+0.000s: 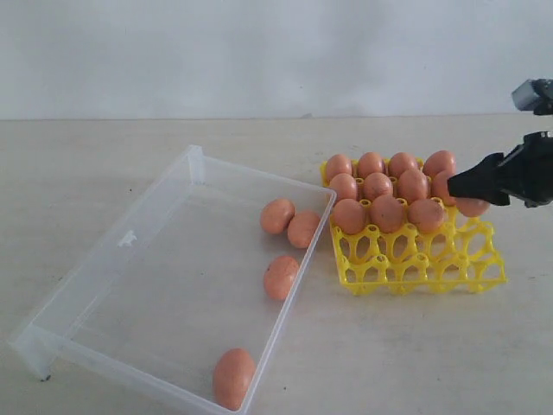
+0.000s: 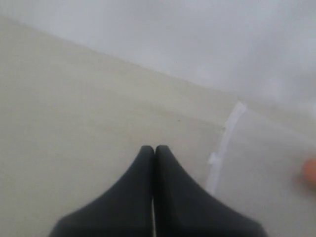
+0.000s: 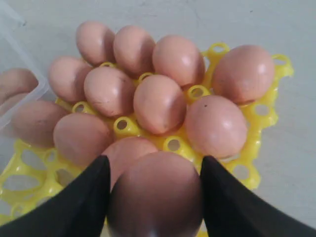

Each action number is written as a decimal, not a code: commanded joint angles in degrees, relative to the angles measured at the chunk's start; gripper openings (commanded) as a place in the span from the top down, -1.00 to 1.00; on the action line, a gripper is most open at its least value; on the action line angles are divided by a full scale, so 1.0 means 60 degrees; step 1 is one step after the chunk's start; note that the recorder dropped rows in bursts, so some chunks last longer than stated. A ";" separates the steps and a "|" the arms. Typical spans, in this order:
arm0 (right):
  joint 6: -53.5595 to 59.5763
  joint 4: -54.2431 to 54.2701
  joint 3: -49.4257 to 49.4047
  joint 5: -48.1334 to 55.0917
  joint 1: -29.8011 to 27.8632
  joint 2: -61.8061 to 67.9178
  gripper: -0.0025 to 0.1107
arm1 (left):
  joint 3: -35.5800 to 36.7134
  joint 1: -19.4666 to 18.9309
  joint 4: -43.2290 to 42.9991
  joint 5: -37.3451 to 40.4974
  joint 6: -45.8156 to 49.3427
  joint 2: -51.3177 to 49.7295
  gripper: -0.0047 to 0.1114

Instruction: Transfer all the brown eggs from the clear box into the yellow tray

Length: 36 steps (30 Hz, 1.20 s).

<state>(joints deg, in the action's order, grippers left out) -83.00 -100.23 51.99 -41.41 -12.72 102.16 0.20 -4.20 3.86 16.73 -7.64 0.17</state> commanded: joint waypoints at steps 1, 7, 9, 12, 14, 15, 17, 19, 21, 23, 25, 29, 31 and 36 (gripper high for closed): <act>0.1014 0.0048 0.0002 0.0014 0.0321 0.0381 0.96 | -0.0034 0.0013 -0.0114 -0.0004 0.7800 -0.0028 0.99; 0.1369 0.0564 0.0002 0.0876 0.0321 0.0832 0.96 | -0.0034 0.0013 -0.0049 -0.0004 1.0263 -0.0028 0.99; 0.1511 0.0668 0.0002 0.0975 0.0321 0.0977 0.96 | -0.0034 0.0013 -0.0049 0.0036 0.8680 -0.0028 0.99; 0.1724 0.0684 0.0002 0.0999 0.0321 0.1089 0.96 | -0.0034 0.0013 -0.0049 0.0036 0.6157 -0.0028 0.99; 0.1751 0.0796 0.0002 0.0999 0.0321 0.1086 0.96 | -0.0034 0.0013 -0.0049 0.0036 0.4319 -0.0028 0.99; 0.1806 0.1035 0.0002 0.0999 0.0321 0.1086 0.96 | -0.0034 0.0013 -0.0049 0.0036 0.3727 -0.0028 0.99; 0.1989 0.1535 0.0002 0.0999 0.0321 0.1086 0.96 | -0.0034 0.0013 -0.0049 0.0036 0.2573 -0.0028 0.99; 0.2351 0.1976 0.0002 0.0958 0.0321 0.1086 0.95 | -0.0034 0.0013 -0.0049 0.0036 0.2084 -0.0028 0.99; 0.2567 0.2297 0.0002 0.0960 0.0321 0.1086 0.95 | -0.0034 0.0013 -0.0049 0.0036 0.2060 -0.0028 0.99; 0.2682 0.2426 0.0002 0.0960 0.0321 0.1086 0.95 | -0.0034 0.0013 -0.0049 0.0036 0.2060 -0.0028 0.99; 0.2682 0.2478 0.0002 0.0978 0.0321 0.1086 0.95 | -0.0034 0.0013 -0.0049 0.0036 0.2060 -0.0028 0.99; 0.2682 0.2528 0.0002 0.0975 0.0321 0.1086 0.95 | -0.0034 0.0013 -0.0049 0.0036 0.2060 -0.0028 0.99; 0.2682 0.2528 0.0002 0.0907 0.0321 0.1086 0.89 | -0.0034 0.0013 -0.0049 0.0036 0.2060 -0.0028 0.99; 0.2682 0.2528 0.0002 0.0553 0.0321 0.1086 0.30 | -0.0034 0.0013 0.0138 0.0036 0.2064 -0.0028 0.99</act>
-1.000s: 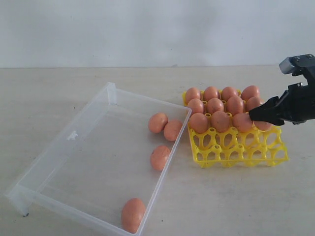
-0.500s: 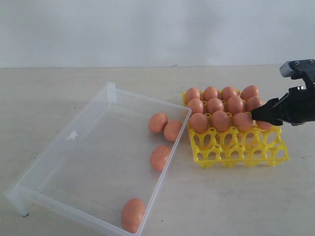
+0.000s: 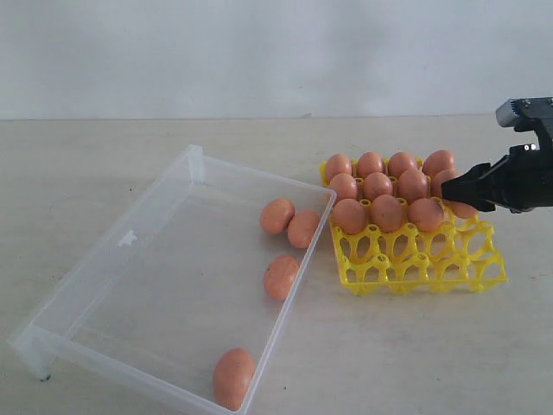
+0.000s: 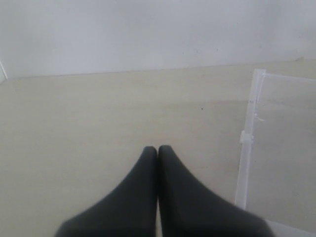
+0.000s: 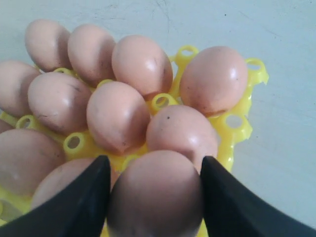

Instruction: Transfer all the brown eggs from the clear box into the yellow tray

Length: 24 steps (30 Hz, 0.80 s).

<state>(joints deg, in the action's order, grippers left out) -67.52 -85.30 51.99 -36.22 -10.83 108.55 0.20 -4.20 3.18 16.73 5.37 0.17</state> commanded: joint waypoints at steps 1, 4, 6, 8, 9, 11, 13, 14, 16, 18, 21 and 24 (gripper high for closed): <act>0.0101 0.0039 0.0002 -0.0332 0.0006 0.0021 0.17 | -0.0034 0.0013 0.0484 0.0036 -0.0104 -0.0028 0.99; 0.0101 0.0039 0.0002 -0.0332 0.0006 0.0021 -0.12 | -0.0034 0.0013 0.0935 0.0036 -0.0104 -0.0028 0.99; 0.0101 0.0039 0.0002 -0.0314 0.0006 0.0021 -0.20 | -0.0034 0.0013 0.0935 0.0036 -0.0104 -0.0028 0.99; 0.0101 0.0039 0.0002 -0.0314 0.0006 0.0021 -0.21 | -0.0034 0.0013 0.0935 0.0036 -0.0104 -0.0028 0.99; 0.0101 0.0039 0.0002 -0.0314 0.0006 0.0021 -0.21 | -0.0034 0.0013 0.0935 0.0036 -0.0104 -0.0028 0.99; 0.0101 0.0039 0.0002 -0.0314 0.0006 0.0021 -0.21 | -0.0034 0.0013 0.0935 0.0036 -0.0104 -0.0028 0.99; 0.0101 0.0039 0.0002 -0.0314 0.0006 0.0021 -0.21 | -0.0034 0.0013 0.0935 0.0036 -0.0104 -0.0028 0.99; 0.0062 0.0039 0.0002 -0.0314 0.0006 0.0021 -0.21 | -0.0034 0.0013 0.0935 0.0036 -0.0104 -0.0028 0.99; -0.0049 0.0039 0.0002 -0.0314 0.0006 -0.0003 -0.21 | -0.0034 0.0013 0.0935 0.0036 -0.0104 -0.0028 0.99; -0.0321 0.0117 0.0002 -0.0314 0.0006 -0.0125 -0.21 | -0.0034 0.0013 0.0935 0.0036 -0.0104 -0.0028 0.99; -0.0807 0.0466 0.0019 -0.0489 0.0006 -0.0585 -0.20 | -0.0034 0.0013 0.0935 0.0036 -0.0104 -0.0028 0.99; -0.0902 0.0703 0.0019 -0.1567 0.0028 -0.1991 0.77 | -0.0034 0.0013 0.0935 0.0036 -0.0104 -0.0028 0.99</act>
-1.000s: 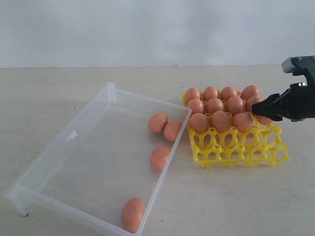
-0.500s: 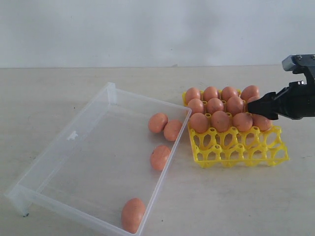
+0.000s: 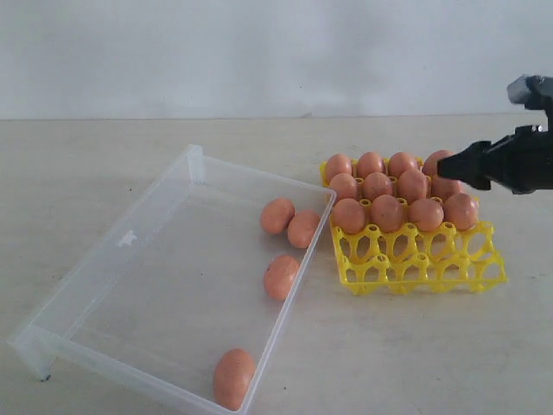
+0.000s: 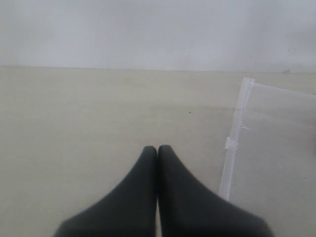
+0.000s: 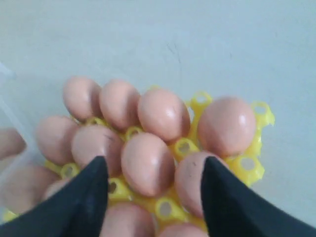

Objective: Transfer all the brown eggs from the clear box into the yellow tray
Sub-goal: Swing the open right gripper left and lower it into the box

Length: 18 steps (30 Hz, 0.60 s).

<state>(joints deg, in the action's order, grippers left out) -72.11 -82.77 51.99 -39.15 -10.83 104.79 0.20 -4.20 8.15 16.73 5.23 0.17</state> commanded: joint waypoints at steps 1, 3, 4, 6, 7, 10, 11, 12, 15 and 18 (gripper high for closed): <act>-0.0188 0.0324 0.0019 -0.1392 0.0078 -0.1659 0.96 | -0.0034 0.0013 0.0108 0.0036 -0.0081 -0.0028 0.99; -0.0385 0.0616 0.0019 -0.1585 0.0652 -0.2362 0.94 | -0.0034 0.0013 0.0108 0.0036 -0.0081 -0.0028 0.99; -0.0385 0.0567 0.0019 -0.1237 0.1436 -0.2759 0.96 | -0.0034 0.0013 0.0108 0.0036 -0.0081 -0.0028 0.99; -0.0345 -0.0205 0.0019 0.0054 0.3060 -0.3209 0.96 | -0.0034 0.0013 0.0108 0.0036 -0.0081 -0.0028 0.99; -0.0302 -0.1442 0.0019 0.1832 0.4495 -0.3419 0.96 | -0.0034 0.0013 0.0108 0.0036 -0.0081 -0.0028 0.99; -0.0552 -0.2862 0.0077 0.8267 0.7998 -0.3277 0.96 | -0.0034 0.0013 0.0108 0.0036 -0.0081 -0.0028 0.99; -0.0458 -0.2690 0.0432 1.0161 0.8907 -0.2945 0.96 | -0.0034 0.0013 0.0108 0.0036 -0.0081 -0.0028 0.99; -0.0121 -0.1820 0.0741 1.0603 0.9269 -0.2752 0.96 | -0.0034 0.0013 0.0108 0.0036 -0.0081 -0.0028 0.99; 0.5385 0.5130 0.2510 1.0932 0.9434 -0.1866 0.96 | -0.0034 0.0013 0.0108 0.0036 -0.0081 -0.0028 0.99; 1.1376 1.0210 0.4579 1.4488 0.9414 -0.0808 0.96 | -0.0034 0.0013 0.0108 0.0036 -0.0081 -0.0028 0.99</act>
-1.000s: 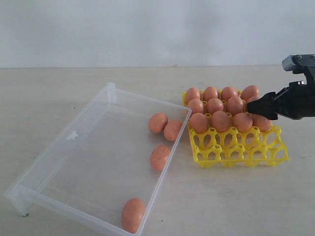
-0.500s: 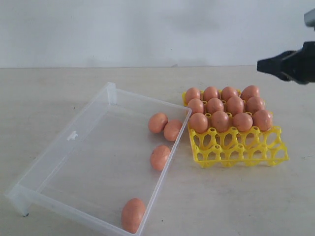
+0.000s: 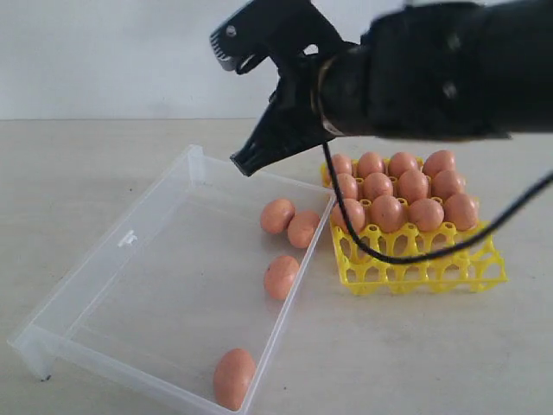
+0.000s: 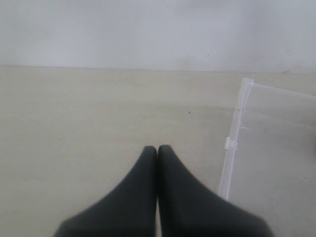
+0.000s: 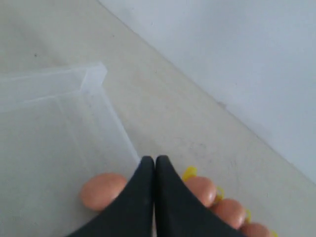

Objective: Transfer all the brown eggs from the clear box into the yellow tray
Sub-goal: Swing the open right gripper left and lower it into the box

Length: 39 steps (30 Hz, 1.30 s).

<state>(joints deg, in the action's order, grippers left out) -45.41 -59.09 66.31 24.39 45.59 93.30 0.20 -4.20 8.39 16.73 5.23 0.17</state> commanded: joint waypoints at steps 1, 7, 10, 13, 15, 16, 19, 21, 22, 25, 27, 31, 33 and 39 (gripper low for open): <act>0.7849 0.6946 0.2820 0.5181 0.0010 0.1463 0.96 | -0.0034 0.0013 0.0068 0.0036 -0.0081 -0.0028 0.99; 0.8171 0.8100 0.5714 0.7595 0.0010 0.3214 0.96 | -0.0034 0.0013 0.0070 -0.0004 -0.0081 -0.0028 0.99; 0.8603 0.8118 0.6101 0.6808 0.0010 0.3520 0.91 | -0.0034 0.0013 0.0070 -0.0004 -0.0081 -0.0028 0.99; 0.8655 0.8098 0.6101 0.5670 0.0010 0.3794 0.57 | -0.0034 0.0013 0.0070 -0.0004 -0.0081 -0.0028 0.99; 0.8213 0.8098 0.6101 0.5409 0.0010 0.4005 0.23 | -0.0034 0.0013 0.0048 -0.0002 -0.0081 -0.0028 0.99; 0.7972 0.8098 0.6101 0.5329 0.0010 0.4080 0.10 | -0.0034 0.0013 -0.0043 -0.0002 -0.0081 -0.0028 0.99; 0.6595 0.7804 0.6101 0.5066 0.0010 0.4379 -0.16 | -0.0034 0.0013 -0.0489 -0.0002 -0.0081 -0.0028 0.99; 0.5302 0.7467 0.6101 0.4876 0.0010 0.4575 -0.16 | -0.0034 0.0013 -0.0757 -0.0002 -0.0081 -0.0028 0.99; 0.4657 0.7332 0.6101 0.4829 0.0010 0.4719 -0.16 | -0.0034 0.0013 -0.0817 -0.0002 -0.0081 -0.0028 0.99; 0.3012 0.7202 0.6101 0.4509 -0.0063 0.5041 -0.16 | -0.0034 0.0013 -0.0817 -0.0002 -0.0081 -0.0028 0.99; 0.1998 0.7224 0.6101 0.4418 -0.0181 0.5211 -0.16 | -0.0034 0.0013 -0.0817 -0.0002 -0.0081 -0.0028 0.99; 0.0767 0.7299 0.6101 0.4571 -0.0492 0.5445 -0.16 | -0.0034 0.0013 -0.0817 -0.0002 -0.0081 -0.0028 0.99; 0.0333 0.7348 0.6101 0.4632 -0.0652 0.5520 -0.16 | -0.0034 0.0013 -0.0817 -0.0002 -0.0081 -0.0028 0.99; 0.0159 0.8045 0.6101 0.4028 -0.1174 0.5536 -0.16 | -0.0034 0.0013 -0.0817 -0.0002 -0.0081 -0.0028 0.99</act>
<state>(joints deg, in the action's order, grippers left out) -43.93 -12.75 102.65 50.65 40.03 126.75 0.20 -4.20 3.63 16.73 5.23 0.17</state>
